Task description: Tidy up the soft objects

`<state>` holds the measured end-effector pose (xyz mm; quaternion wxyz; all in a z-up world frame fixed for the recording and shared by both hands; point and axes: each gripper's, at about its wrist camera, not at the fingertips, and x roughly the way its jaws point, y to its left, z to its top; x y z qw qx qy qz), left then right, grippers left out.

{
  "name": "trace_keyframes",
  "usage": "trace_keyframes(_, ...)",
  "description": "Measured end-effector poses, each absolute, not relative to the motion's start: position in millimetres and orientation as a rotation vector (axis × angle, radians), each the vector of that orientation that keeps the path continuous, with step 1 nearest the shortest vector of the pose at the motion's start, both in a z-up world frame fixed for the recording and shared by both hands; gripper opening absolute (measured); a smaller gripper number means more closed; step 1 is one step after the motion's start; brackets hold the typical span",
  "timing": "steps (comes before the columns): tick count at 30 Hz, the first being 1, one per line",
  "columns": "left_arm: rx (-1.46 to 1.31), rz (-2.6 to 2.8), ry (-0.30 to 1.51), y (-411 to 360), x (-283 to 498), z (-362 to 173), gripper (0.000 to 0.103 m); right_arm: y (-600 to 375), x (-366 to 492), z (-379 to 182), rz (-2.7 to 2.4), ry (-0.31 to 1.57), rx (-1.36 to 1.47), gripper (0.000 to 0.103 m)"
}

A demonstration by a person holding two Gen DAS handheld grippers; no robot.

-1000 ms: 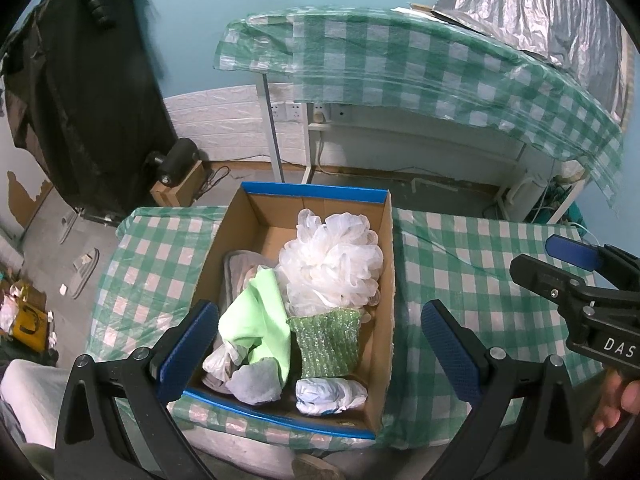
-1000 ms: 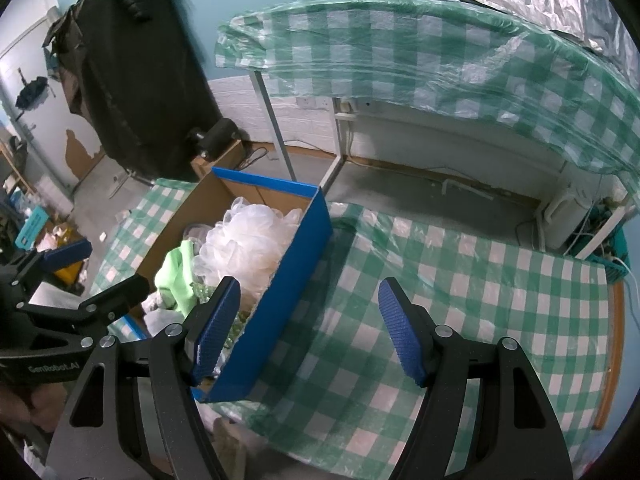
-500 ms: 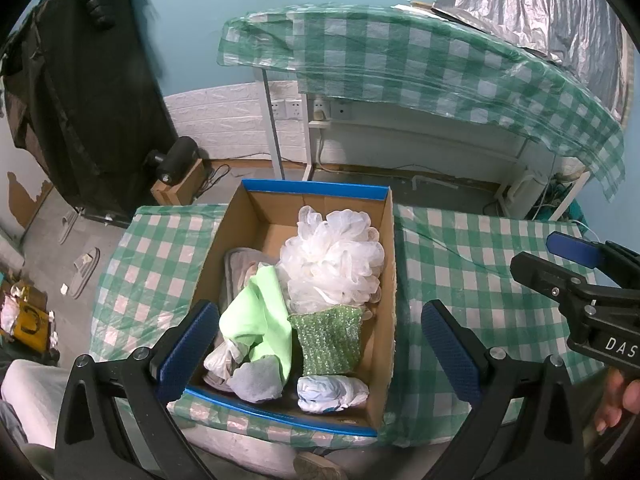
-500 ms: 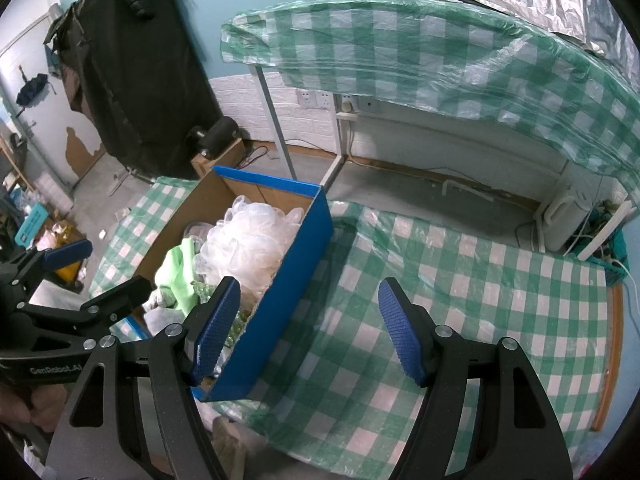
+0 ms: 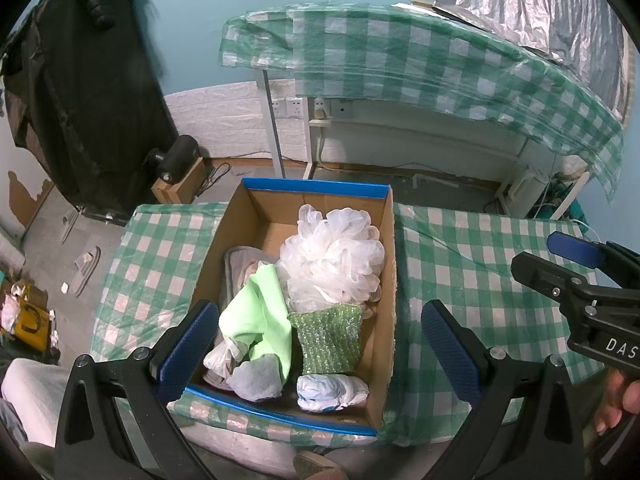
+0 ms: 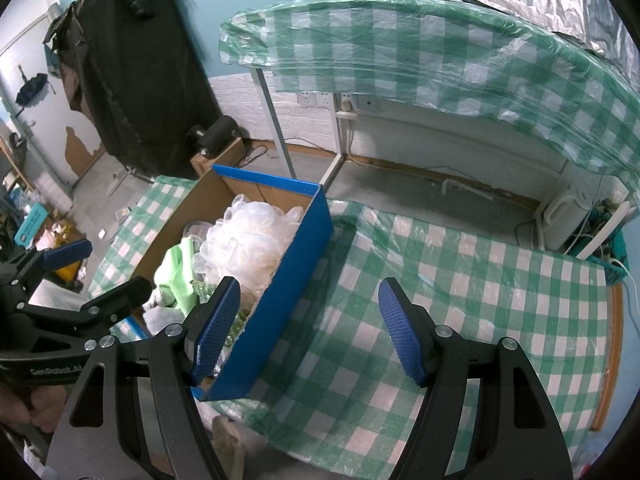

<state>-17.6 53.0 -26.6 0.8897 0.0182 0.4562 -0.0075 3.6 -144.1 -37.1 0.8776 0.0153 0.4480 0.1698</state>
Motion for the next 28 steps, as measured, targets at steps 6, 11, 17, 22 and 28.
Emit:
trace_keyframes(6, 0.033, -0.012, 0.950, 54.3, -19.0, -27.6, 0.102, -144.0, 3.7, -36.9, 0.354, 0.935, 0.031, 0.071)
trace_keyframes(11, 0.033, -0.013, 0.952, 54.1, -18.6, -27.3, 0.102, -145.8, 3.2, -37.2, 0.351, 0.935, 0.032, 0.071)
trace_keyframes(17, 0.035, -0.013, 0.952, 53.9, -18.5, -26.5, 0.102, -148.3, 2.9, -37.8, 0.350, 0.934, 0.033, 0.071)
trace_keyframes(22, 0.046, -0.010, 0.944, 53.3, -19.0, -24.9, 0.102, -147.9, 2.9, -37.6, 0.350, 0.934, 0.034, 0.071)
trace_keyframes(28, 0.053, -0.012, 0.940, 50.7, -19.5, -23.5, 0.102, -148.0, 3.0, -37.4, 0.349, 0.935, 0.034, 0.071)
